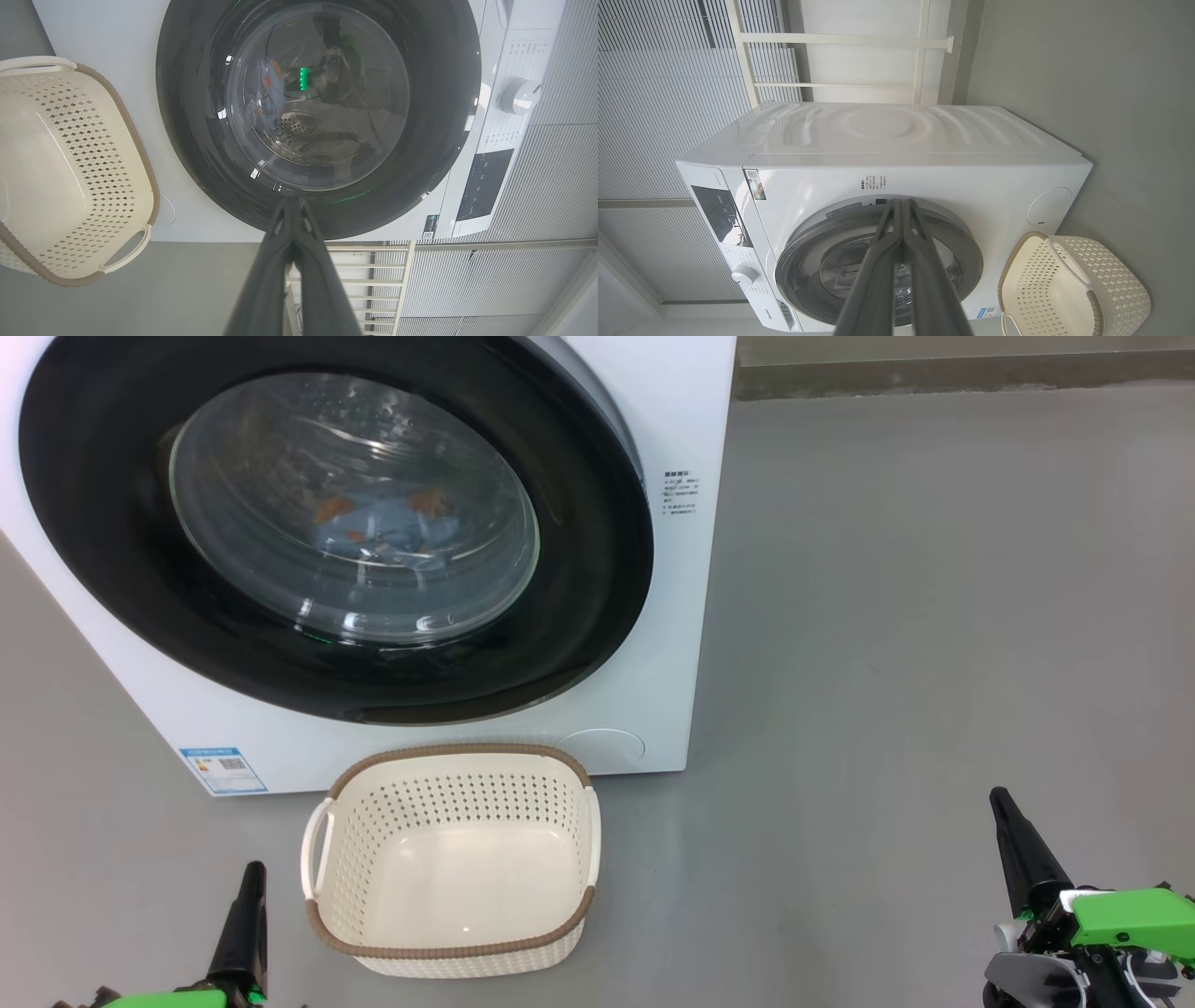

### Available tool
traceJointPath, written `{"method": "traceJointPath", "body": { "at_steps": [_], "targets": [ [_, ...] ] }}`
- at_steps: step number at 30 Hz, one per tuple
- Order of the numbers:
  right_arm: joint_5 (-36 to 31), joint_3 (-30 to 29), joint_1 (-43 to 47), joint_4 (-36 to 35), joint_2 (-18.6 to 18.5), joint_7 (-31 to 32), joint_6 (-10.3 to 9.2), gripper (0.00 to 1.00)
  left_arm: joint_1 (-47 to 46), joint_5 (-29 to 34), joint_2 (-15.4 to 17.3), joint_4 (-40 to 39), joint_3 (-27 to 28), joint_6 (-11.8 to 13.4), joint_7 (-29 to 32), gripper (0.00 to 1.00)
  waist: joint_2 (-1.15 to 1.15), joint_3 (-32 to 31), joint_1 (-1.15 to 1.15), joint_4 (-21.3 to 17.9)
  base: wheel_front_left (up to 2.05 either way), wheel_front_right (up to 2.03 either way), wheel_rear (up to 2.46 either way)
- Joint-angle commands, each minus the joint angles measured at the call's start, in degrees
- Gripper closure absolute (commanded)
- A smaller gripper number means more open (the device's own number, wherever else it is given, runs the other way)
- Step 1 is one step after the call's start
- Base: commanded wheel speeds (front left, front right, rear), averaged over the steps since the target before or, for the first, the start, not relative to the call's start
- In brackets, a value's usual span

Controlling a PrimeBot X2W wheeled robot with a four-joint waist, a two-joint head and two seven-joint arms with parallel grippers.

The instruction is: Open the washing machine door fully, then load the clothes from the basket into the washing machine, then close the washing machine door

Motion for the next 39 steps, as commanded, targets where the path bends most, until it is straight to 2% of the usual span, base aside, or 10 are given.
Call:
{"method": "traceJointPath", "body": {
  "at_steps": [1, 39],
  "targets": [
    [0.2, 1.1, -2.5, -1.7, -0.5, 0.3, 0.10, 1.00, -2.4, -0.5, 0.5, -1.8, 1.9, -0.1, 0.4, 1.00, 0.00, 0.0, 0.00, 0.0, 0.00, 0.00, 0.00],
    [0.3, 1.1, -2.5, -1.7, -0.5, 0.2, 0.10, 1.00, -2.4, -0.5, 0.5, -1.8, 1.9, -0.1, 0.4, 1.00, 0.00, 0.0, 0.00, 0.0, 0.00, 0.00, 0.00]
  ]
}}
